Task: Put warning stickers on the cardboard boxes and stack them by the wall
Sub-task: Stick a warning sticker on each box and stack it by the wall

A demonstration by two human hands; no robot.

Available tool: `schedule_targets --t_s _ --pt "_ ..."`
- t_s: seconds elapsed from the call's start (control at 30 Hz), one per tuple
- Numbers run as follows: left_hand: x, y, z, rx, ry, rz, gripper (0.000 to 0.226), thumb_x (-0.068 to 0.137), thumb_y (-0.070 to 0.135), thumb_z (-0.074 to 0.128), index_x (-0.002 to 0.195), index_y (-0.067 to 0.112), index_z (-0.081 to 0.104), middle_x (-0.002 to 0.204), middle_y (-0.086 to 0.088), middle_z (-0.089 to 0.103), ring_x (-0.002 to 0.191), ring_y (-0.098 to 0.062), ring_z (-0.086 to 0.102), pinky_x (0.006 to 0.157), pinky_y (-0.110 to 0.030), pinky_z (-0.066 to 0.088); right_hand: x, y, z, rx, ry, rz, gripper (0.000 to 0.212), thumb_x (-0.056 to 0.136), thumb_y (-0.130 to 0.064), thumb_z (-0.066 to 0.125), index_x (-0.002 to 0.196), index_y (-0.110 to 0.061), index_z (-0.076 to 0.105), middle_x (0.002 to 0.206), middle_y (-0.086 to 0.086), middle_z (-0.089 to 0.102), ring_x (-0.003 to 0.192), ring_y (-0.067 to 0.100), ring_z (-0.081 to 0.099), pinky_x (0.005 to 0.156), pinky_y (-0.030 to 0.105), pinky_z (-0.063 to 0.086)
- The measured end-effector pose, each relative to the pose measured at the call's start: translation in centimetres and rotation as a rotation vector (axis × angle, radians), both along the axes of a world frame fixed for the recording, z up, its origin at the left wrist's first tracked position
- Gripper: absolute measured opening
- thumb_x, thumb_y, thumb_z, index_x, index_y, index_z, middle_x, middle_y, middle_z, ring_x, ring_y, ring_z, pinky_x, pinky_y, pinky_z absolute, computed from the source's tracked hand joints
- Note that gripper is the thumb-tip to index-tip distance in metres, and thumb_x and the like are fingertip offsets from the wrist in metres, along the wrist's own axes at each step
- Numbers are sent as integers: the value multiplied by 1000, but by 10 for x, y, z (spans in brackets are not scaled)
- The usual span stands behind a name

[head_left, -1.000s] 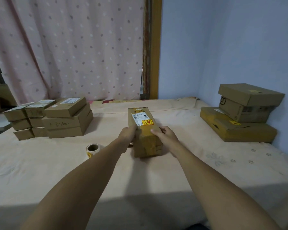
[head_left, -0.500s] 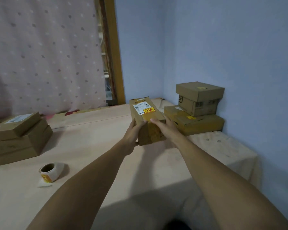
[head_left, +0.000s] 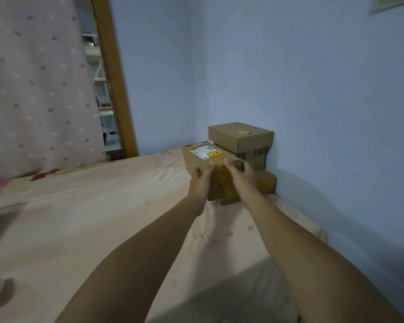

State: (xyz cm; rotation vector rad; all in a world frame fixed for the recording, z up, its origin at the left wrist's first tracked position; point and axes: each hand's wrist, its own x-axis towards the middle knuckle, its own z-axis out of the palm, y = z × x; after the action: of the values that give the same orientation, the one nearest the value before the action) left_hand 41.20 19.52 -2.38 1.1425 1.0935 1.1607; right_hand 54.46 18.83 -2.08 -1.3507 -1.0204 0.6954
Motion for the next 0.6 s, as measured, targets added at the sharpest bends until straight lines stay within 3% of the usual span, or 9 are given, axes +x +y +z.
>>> schedule_targets --t_s 0.1,0.23,0.43,0.6 --pt "13 14 -4 20 40 -6 86 78 74 60 149 34 34 135 0 55 117 -24 57 97 -44 52 13 14 -4 -44 -15 -20 75 78 -77 63 132 -26 61 131 0 59 121 23 56 104 47 49" --pt "26 33 -4 65 98 -59 76 86 67 61 149 30 38 137 3 54 118 -19 53 92 -34 45 27 30 -12 -100 64 -38 70 95 -62 57 148 -18 44 144 4 51 131 28 49 96 38 40" --pt "39 57 -12 60 142 -28 73 89 65 55 151 35 34 144 3 50 128 -23 50 106 -42 43 40 43 -22 -91 69 9 68 97 -58 58 150 -20 39 144 4 51 113 18 47 91 35 39" --pt "37 67 -18 71 132 -33 72 92 62 54 153 33 30 148 2 46 133 -23 46 107 -41 42 40 46 -27 -78 44 37 69 95 -52 65 151 -22 38 144 1 48 117 15 45 93 33 39"
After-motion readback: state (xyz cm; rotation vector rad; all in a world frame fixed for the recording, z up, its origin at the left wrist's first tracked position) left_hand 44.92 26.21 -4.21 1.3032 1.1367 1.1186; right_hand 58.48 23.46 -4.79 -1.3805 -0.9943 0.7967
